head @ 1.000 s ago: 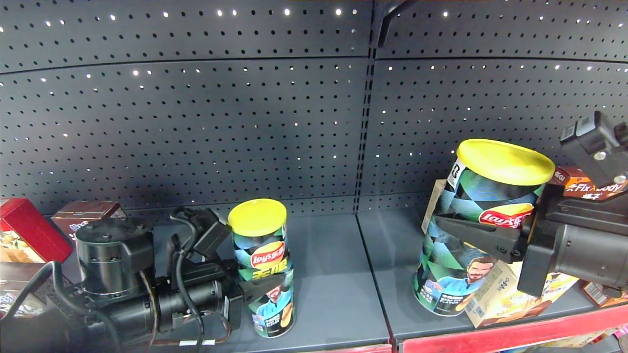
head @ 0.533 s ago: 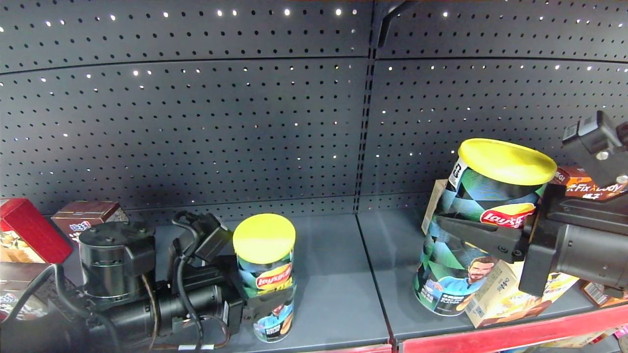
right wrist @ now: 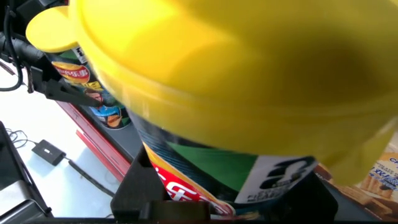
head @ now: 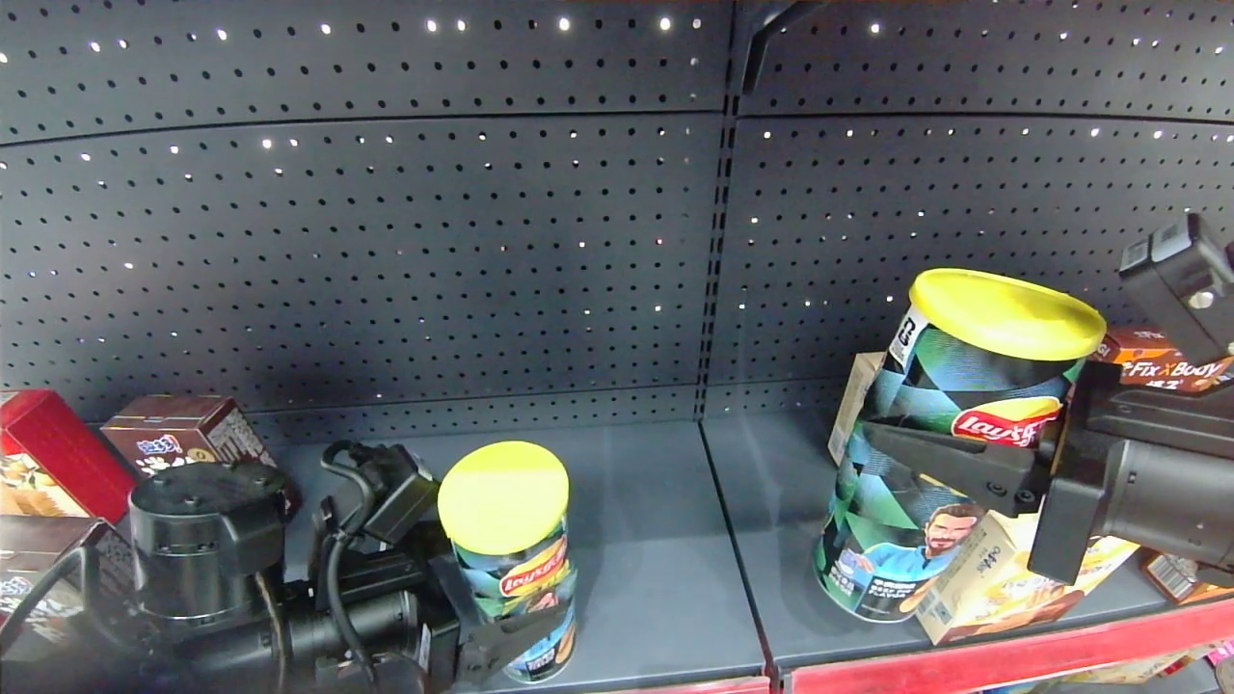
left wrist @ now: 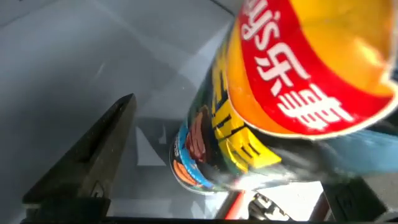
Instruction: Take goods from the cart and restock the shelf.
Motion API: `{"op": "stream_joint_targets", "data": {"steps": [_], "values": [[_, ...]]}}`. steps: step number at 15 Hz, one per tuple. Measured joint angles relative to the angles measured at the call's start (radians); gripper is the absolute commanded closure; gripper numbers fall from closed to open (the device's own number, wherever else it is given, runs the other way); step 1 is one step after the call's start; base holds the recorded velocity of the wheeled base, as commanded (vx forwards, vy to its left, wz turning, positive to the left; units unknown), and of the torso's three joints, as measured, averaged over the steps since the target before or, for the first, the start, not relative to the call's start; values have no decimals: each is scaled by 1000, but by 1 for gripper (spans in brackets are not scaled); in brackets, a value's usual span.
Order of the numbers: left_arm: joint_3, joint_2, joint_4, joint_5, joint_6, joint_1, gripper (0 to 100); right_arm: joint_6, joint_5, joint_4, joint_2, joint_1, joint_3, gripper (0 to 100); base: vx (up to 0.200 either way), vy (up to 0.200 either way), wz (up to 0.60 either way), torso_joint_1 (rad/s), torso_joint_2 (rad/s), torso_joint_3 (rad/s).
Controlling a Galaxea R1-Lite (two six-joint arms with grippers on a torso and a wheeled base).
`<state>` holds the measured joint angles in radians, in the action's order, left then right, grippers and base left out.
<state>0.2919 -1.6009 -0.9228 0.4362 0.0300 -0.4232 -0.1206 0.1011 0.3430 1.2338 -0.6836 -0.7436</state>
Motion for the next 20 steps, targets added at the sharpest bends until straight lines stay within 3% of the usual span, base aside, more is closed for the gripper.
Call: {"op": "stream_joint_targets", "data": {"steps": [4, 12, 20], "values": [[-55, 50, 12, 2, 39, 55, 0, 0, 0, 0, -1, 0, 0, 100, 0, 0, 0, 0, 0, 0], [-97, 96, 1, 0, 44, 113, 0, 1, 0, 0, -5, -2, 3, 100, 0, 0, 0, 0, 0, 0], [-113, 125, -2, 2, 45, 124, 0, 1, 0, 0, -15, 0, 17, 100, 0, 0, 0, 0, 0, 0]]}}
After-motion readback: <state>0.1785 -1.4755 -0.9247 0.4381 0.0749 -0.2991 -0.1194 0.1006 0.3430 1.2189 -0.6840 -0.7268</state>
